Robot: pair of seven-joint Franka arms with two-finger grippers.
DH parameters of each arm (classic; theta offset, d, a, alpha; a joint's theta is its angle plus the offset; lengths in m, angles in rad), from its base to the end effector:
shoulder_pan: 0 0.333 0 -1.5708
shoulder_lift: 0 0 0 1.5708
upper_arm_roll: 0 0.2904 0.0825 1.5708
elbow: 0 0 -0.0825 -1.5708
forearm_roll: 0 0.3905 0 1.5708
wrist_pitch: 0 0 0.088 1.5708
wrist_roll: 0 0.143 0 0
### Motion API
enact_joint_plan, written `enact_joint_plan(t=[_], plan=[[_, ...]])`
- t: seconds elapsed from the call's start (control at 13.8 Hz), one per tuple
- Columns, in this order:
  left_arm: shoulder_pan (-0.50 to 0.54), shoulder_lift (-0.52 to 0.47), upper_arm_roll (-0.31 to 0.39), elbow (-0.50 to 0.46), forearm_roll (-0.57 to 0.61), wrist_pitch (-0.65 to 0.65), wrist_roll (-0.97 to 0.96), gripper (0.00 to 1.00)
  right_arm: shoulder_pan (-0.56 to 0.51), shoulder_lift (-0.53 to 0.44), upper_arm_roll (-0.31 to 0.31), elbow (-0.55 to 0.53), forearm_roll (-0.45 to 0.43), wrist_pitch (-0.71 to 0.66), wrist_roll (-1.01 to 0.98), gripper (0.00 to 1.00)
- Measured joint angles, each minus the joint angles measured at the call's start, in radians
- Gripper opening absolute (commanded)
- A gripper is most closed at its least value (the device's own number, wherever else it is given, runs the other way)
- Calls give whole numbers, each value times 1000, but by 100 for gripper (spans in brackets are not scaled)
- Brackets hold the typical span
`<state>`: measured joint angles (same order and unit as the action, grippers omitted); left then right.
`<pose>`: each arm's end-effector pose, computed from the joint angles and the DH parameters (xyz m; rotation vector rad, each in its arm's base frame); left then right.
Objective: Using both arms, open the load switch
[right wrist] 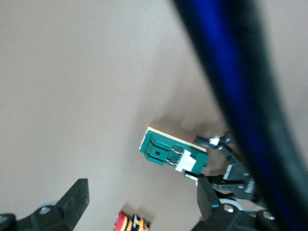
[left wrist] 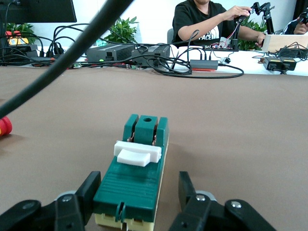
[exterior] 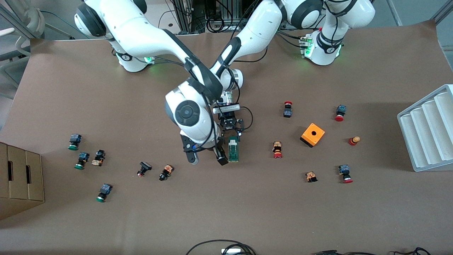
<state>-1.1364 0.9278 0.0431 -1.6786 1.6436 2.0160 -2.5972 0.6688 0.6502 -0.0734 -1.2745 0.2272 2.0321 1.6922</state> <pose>0.3705 -0.5192 0.0330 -2.4592 -0.2245 -1.7959 0.5951 0.4403 0.3257 -2.4765 1.6396 0.1568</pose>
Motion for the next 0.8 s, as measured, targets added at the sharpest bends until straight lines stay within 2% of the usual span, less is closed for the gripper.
enact_joint_plan(t=[0.51,0.8], plan=[[0,0,-17,8,2,-1,-9,100,-151,-214,-3,-12,1,-302,-459,100],[-1,1,-25,-15,2,-7,-10,100,-239,-391,-4,-132,0,-388,-765,100]])
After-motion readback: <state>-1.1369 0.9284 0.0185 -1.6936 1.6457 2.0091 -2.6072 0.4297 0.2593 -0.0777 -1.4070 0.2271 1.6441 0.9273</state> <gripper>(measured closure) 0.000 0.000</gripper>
